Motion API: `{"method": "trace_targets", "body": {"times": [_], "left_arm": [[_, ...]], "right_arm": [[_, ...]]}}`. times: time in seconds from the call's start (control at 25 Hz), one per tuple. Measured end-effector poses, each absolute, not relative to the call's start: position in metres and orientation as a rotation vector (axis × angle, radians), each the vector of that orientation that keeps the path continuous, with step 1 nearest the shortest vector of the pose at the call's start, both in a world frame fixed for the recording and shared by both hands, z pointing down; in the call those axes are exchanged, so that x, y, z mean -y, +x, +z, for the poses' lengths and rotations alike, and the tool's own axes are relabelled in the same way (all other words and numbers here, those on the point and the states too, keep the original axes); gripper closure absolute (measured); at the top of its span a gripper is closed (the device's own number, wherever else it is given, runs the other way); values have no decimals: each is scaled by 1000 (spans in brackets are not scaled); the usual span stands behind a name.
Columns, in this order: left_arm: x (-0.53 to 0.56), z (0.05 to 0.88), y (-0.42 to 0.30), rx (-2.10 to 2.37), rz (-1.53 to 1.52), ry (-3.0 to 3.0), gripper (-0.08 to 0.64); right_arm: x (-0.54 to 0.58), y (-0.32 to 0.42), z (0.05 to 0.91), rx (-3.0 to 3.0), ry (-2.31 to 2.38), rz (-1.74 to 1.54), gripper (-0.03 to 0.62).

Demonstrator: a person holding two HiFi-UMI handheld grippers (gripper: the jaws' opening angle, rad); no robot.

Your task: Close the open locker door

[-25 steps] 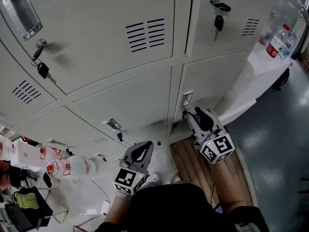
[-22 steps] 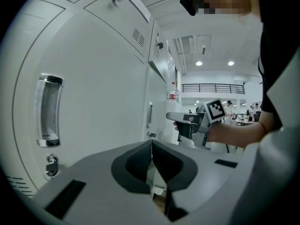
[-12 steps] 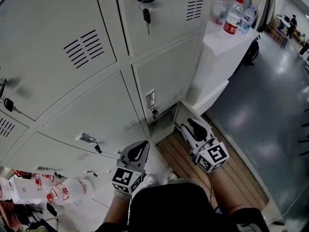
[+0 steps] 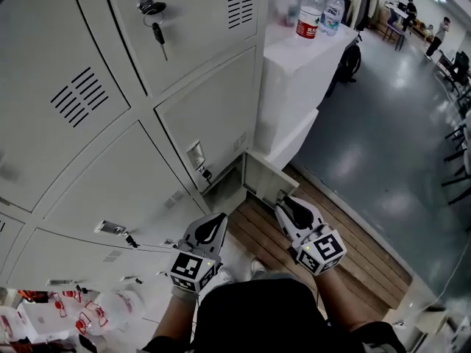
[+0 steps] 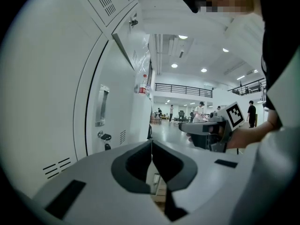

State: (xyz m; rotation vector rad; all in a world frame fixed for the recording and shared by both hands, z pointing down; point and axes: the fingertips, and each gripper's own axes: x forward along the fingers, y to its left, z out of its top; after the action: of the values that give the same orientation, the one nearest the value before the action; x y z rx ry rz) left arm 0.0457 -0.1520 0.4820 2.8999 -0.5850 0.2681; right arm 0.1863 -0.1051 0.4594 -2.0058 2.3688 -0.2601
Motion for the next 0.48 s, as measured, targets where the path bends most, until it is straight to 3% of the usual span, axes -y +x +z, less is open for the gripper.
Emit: {"method": "trace_targets", "body": {"times": [0.48], "left_arm": [[144, 490, 68, 455, 281, 2908, 537]], "right_arm": [[83, 196, 470, -2317, -2106, -256, 474]]}}
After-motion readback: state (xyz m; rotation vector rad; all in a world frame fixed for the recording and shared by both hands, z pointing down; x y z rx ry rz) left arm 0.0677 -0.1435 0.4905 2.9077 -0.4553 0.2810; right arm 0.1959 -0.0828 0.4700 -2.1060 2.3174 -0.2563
